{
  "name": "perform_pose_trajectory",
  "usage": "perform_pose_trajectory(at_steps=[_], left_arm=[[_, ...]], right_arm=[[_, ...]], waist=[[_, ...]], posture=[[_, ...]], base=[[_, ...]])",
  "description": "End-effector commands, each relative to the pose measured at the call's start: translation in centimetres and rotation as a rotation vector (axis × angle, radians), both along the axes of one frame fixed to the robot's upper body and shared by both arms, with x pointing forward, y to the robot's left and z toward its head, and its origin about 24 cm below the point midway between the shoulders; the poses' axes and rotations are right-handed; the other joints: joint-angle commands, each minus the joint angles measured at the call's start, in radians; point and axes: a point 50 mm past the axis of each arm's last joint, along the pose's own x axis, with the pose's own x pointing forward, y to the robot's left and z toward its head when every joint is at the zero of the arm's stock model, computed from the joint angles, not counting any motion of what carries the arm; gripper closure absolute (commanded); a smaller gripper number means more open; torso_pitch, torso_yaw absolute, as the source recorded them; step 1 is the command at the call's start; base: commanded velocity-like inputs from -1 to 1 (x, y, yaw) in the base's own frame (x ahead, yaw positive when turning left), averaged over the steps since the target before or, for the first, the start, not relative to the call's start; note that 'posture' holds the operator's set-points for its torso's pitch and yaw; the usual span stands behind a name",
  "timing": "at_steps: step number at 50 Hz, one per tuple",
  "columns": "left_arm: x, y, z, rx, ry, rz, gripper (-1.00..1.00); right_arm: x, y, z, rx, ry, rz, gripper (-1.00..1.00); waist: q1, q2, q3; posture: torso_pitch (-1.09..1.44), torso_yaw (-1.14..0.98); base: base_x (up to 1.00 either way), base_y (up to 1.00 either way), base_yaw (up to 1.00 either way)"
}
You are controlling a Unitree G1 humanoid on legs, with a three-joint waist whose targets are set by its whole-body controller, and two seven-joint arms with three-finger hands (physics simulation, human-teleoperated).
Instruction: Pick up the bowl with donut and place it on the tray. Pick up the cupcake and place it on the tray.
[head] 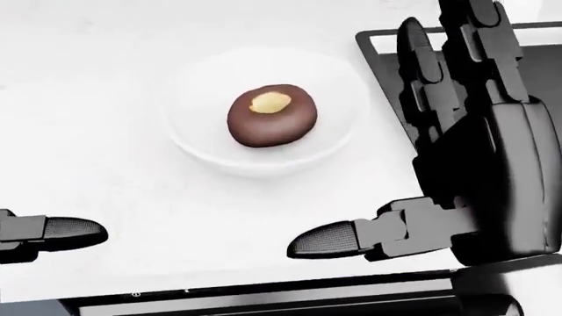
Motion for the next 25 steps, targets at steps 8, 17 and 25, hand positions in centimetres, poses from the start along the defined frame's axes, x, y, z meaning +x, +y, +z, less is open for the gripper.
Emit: perform_pose_trajectory(at_steps=[8,17,25], left_arm=[[-0.4,0.3,0.5,0.007,-0.042,0.006,-1.0],[-0.4,0.2,0.5,0.006,-0.041,0.005,-1.0],[-0.7,0.5,0.5,0.003,-0.043,0.01,-1.0]], right_arm=[[-0.3,-0.2,1.0,-0.052,-0.041,-0.025,-1.0],[0.3,0.1,2.2,-0.139,-0.067,-0.063,-1.0],[0.5,0.9,3.2,-0.239,-0.089,-0.07,-1.0]], waist=[[0.022,-0.071,-0.027],[0.01,-0.027,-0.042],[-0.002,-0.022,-0.039]], posture=[[0.0,0.0],[0.0,0.0],[0.0,0.0]], base=[[0.0,0.0,0.0],[0.0,0.0,0.0],[0.0,0.0,0.0]])
